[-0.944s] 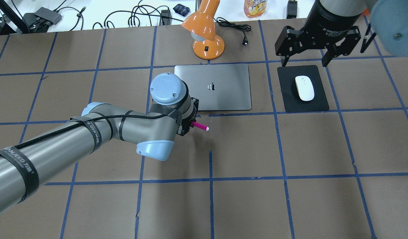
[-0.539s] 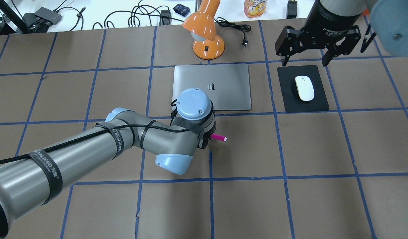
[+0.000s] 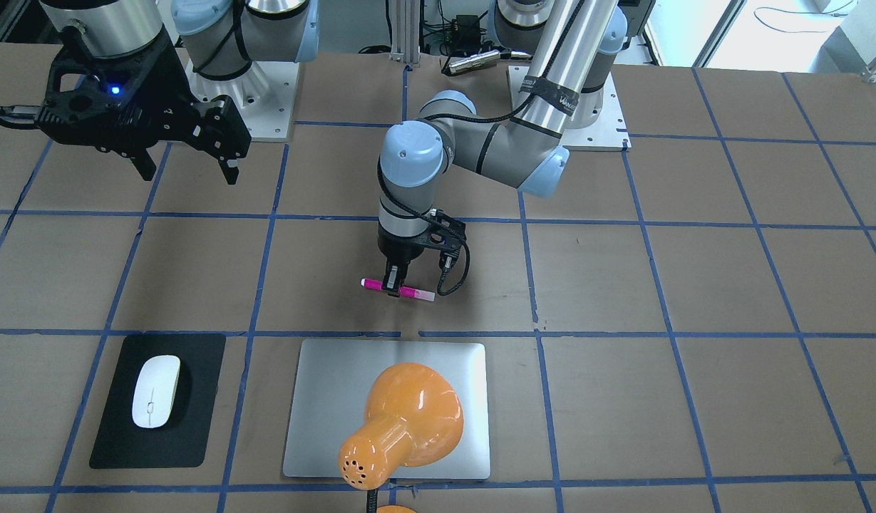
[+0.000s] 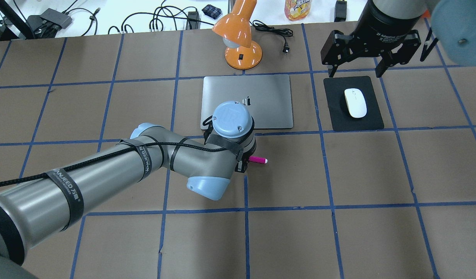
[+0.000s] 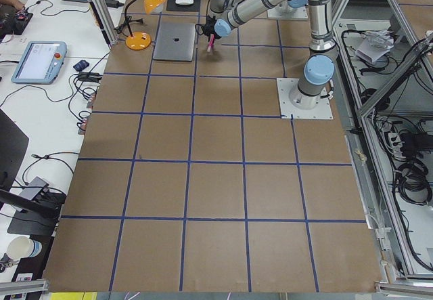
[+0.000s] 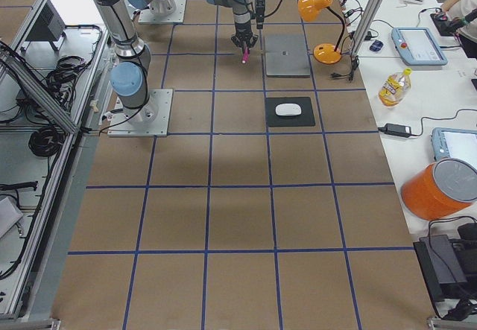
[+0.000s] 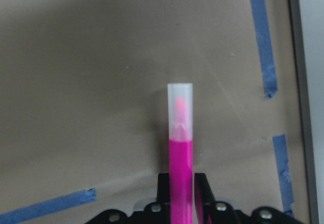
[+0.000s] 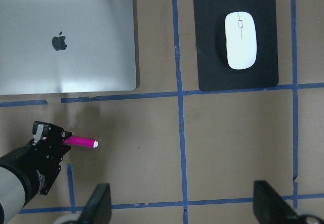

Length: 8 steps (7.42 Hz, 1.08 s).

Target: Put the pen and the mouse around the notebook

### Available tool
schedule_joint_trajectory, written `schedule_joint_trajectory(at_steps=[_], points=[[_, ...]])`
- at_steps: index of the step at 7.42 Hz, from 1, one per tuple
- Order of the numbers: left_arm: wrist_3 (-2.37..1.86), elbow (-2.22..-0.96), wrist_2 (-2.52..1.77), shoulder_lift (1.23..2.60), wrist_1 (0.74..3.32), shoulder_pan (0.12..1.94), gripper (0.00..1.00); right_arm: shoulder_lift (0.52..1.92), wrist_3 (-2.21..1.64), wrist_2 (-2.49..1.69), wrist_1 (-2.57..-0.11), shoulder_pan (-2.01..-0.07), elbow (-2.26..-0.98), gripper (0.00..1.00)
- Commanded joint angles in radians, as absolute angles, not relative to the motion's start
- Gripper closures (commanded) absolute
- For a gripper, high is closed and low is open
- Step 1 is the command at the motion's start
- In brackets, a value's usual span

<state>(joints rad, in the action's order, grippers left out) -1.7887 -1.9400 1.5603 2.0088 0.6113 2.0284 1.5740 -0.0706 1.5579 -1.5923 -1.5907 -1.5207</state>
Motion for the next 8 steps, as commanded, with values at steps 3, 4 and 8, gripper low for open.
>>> schedule_joint_trajectory(at_steps=[3, 4, 8], points=[[-1.412, -1.933, 1.559, 1.961, 0.614, 1.997, 0.00, 1.574, -0.071, 1.559, -1.592, -1.591, -1.522, 0.00], [-1.319, -1.927, 1.557, 1.939, 0.630, 1.944, 0.00, 1.574, -0.071, 1.559, -1.592, -1.591, -1.522, 0.00], [-0.744, -1.905, 1.562, 1.801, 0.849, 1.743, 0.00, 1.572, -0.071, 1.559, -1.594, -1.591, -1.522, 0.00]])
